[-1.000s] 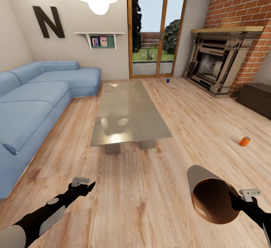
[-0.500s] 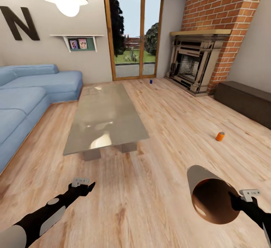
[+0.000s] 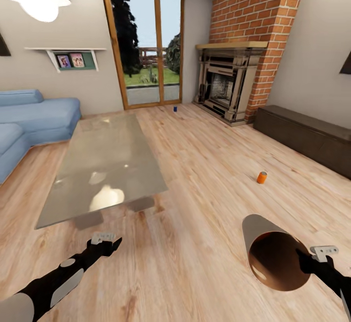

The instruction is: Put the three can of soda from the living room inside the tash can in the kitchen.

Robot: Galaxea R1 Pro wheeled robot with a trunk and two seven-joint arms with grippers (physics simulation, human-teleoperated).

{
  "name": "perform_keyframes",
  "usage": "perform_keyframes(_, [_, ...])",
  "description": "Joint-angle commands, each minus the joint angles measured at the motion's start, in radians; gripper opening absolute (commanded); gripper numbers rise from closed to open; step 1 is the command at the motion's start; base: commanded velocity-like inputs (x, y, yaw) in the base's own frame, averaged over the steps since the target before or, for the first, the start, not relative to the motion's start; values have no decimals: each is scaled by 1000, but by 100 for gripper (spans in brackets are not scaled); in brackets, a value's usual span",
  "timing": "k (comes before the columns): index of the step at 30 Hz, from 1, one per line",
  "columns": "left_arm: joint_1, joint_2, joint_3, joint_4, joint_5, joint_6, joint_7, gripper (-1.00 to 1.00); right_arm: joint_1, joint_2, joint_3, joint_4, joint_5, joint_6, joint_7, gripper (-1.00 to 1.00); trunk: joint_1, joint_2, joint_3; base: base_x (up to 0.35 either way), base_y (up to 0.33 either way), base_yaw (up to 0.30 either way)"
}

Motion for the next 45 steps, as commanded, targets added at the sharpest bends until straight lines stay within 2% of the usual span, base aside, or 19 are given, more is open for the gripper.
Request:
perform_keyframes(1, [0, 0, 0, 3, 0, 0, 0, 100, -1, 0, -2, -1, -12, 2, 6, -100, 0, 0, 1, 281, -193, -223])
perform_keyframes(10, [0, -14, 0, 17, -1, -1, 0, 100, 0, 0, -2, -1, -12, 2, 6, -100, 0, 0, 9, 281, -192, -223])
perform_keyframes(28, [0, -18, 0, 18, -1, -1, 0, 100, -1, 1, -2, -1, -12, 2, 6, -100, 0, 0, 25, 280, -201, -223])
perform_keyframes(31, [0, -20, 0, 31, -1, -1, 0, 100, -1, 2, -2, -1, -13, 2, 6, -100, 0, 0, 27, 259, -227, -223])
perform_keyframes(39, [0, -42, 1, 83, -1, -23, 1, 100, -1, 2, -2, -1, -12, 2, 6, -100, 0, 0, 34, 236, -243, -223])
perform_keyframes(45, [0, -45, 1, 89, 0, -25, 0, 100, 0, 2, -2, -1, -13, 2, 6, -100, 0, 0, 40, 230, -247, -223])
